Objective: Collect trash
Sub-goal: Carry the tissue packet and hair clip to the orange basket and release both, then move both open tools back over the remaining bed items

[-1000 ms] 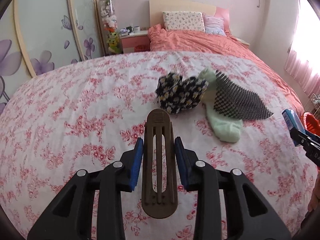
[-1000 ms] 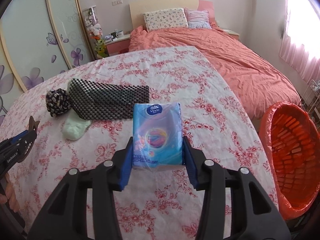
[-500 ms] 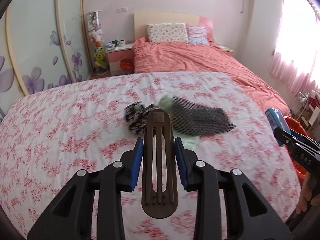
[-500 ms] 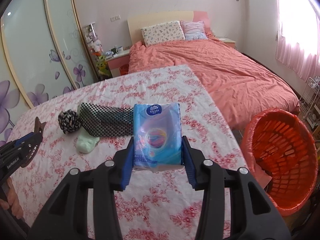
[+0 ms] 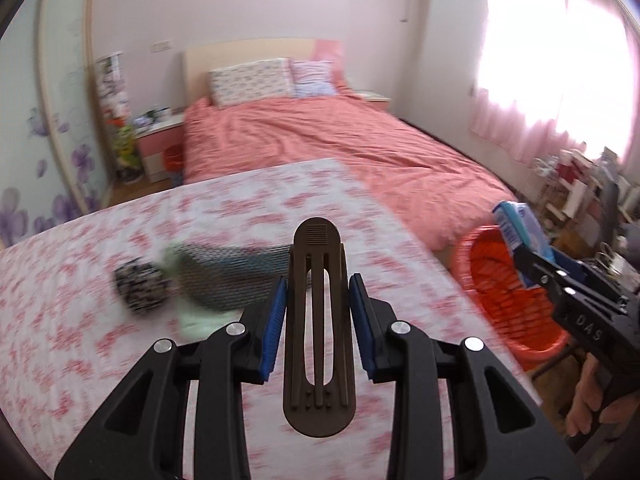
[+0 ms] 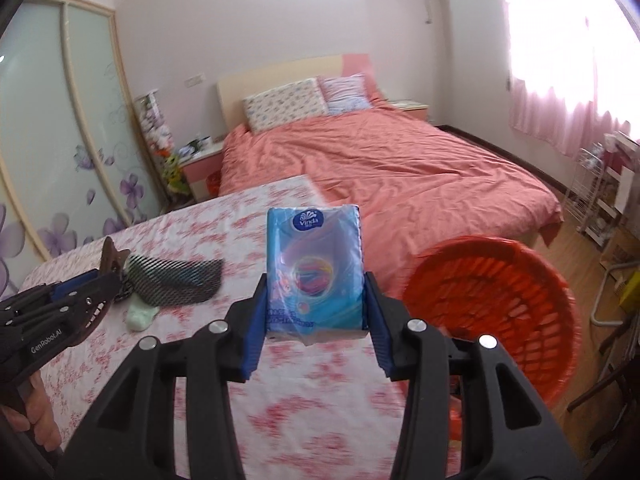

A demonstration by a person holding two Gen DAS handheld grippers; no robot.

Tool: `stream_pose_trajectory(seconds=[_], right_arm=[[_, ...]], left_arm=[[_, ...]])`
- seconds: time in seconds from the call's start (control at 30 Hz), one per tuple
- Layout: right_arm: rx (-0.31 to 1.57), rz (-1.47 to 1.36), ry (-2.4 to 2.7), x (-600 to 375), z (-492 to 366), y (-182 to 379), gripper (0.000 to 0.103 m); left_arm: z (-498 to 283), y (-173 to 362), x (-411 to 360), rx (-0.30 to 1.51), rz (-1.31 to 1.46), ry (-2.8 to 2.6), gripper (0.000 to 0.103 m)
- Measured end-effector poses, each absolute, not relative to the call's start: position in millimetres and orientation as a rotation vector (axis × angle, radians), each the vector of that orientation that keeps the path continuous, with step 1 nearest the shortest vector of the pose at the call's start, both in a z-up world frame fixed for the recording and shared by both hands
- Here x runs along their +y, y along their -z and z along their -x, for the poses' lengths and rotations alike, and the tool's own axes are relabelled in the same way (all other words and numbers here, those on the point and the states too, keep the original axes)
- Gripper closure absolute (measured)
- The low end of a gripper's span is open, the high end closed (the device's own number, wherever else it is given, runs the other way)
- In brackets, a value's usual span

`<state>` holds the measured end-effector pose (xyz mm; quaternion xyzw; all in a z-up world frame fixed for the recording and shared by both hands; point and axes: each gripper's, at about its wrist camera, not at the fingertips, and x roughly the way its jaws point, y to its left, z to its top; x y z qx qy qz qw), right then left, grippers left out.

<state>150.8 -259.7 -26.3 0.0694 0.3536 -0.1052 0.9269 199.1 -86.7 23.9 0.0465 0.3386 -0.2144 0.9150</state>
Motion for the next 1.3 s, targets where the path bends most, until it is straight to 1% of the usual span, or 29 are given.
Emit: stream_pose_trajectory(seconds=[0.3,0.6,0.67,0.73,0.8,0.83,0.87,0.93,1.0,1.13,1.23,1.3], right_arm=[[0.698,-0.211,0.368,-344.3,-116.2,25.0,0.059],[0.695,-0.322,0.43,-413.2,-97.9,41.3,0.058],[0.695,-0.355,0.437,-428.2,-96.4,47.0,0.057],[0.695,-0.394,0.439,-441.0,-96.8,51.7,0.053],[0.698,-0.442,0.43,-454.5,-98.2,58.5,0.049],[0.7,-0.453,0.429,-458.4,-99.1,60.4,0.048],[0.703,-0.462,0.433,-462.2,-99.5,63.3,0.047],[0.714,-0.468,0.435,-466.1,-101.2,69.4,0.043],[0.721,-0.455,0.443,-463.9,-102.0,73.0,0.039],[0.74,-0.355,0.469,-443.0,-106.8,77.3,0.031],[0.761,-0.269,0.464,-421.4,-113.3,80.0,0.03],[0.781,-0.209,0.446,-402.3,-121.3,82.1,0.03]], left_arm=[[-181.3,-26.5,-193.6,0.672,-0.136,0.696,0.07],[-183.3,-0.5,-278.9,0.722,-0.182,0.856,0.07],[-183.7,7.8,-293.7,0.747,-0.185,0.873,0.07],[-188.1,15.0,-301.4,0.775,-0.186,0.876,0.069],[-189.6,18.7,-304.9,0.798,-0.182,0.863,0.061],[-191.6,21.5,-305.7,0.806,-0.18,0.853,0.051],[-192.7,23.2,-305.1,0.81,-0.18,0.839,0.046],[-196.0,25.5,-299.8,0.817,-0.178,0.822,0.044],[-197.6,27.5,-292.6,0.821,-0.185,0.786,0.04],[-197.1,29.1,-265.4,0.785,-0.224,0.669,0.026],[-196.2,30.9,-230.7,0.762,-0.245,0.58,0.02],[-197.0,33.2,-205.8,0.754,-0.254,0.516,0.018]])
